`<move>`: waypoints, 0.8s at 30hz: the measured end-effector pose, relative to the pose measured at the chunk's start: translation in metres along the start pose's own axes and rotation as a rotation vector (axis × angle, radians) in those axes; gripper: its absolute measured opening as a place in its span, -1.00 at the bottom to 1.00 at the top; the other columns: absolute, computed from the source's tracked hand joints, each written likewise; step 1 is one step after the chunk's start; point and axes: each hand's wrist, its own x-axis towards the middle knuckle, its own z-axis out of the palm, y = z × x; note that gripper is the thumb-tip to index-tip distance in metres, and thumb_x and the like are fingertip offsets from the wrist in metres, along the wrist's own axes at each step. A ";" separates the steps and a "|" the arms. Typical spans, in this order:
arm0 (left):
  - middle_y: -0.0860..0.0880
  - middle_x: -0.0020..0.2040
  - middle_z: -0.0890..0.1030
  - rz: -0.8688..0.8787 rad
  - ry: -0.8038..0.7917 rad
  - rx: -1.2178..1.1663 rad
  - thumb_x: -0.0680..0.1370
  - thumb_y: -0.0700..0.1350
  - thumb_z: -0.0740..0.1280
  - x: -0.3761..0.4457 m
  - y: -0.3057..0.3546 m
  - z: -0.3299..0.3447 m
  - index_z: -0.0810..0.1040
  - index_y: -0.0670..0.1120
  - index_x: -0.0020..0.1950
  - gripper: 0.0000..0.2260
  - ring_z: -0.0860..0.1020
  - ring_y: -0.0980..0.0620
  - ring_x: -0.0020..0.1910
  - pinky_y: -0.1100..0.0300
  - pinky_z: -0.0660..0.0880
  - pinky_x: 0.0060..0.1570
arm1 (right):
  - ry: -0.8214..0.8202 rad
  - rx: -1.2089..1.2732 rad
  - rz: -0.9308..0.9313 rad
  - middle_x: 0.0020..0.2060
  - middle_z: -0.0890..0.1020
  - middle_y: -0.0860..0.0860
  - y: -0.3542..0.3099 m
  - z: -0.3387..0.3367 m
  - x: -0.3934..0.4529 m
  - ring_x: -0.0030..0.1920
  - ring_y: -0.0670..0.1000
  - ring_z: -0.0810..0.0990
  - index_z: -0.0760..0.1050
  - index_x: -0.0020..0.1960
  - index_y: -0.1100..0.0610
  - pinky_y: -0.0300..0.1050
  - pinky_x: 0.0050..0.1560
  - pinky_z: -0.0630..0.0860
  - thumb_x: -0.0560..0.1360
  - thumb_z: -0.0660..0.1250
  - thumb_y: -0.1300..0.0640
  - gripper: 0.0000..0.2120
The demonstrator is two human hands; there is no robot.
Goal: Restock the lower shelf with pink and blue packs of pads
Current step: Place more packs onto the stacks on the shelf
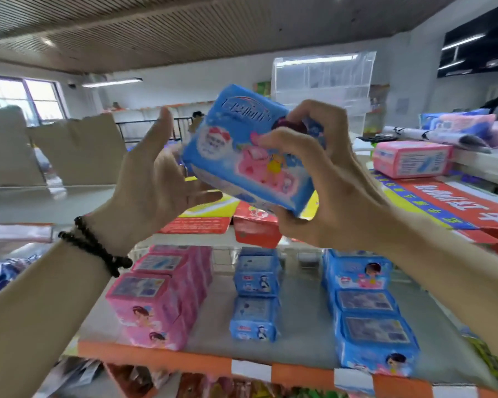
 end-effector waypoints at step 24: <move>-0.01 0.03 0.71 0.007 0.272 -0.046 0.25 0.36 0.55 -0.158 -0.167 0.035 0.70 0.12 0.05 -0.51 0.68 -0.01 0.02 0.14 0.60 -0.05 | 0.083 1.027 1.140 0.11 0.65 -0.17 -0.134 0.048 -0.163 0.11 -0.07 0.66 0.31 0.39 -0.15 -0.16 0.01 0.59 0.33 0.44 -0.17 -0.32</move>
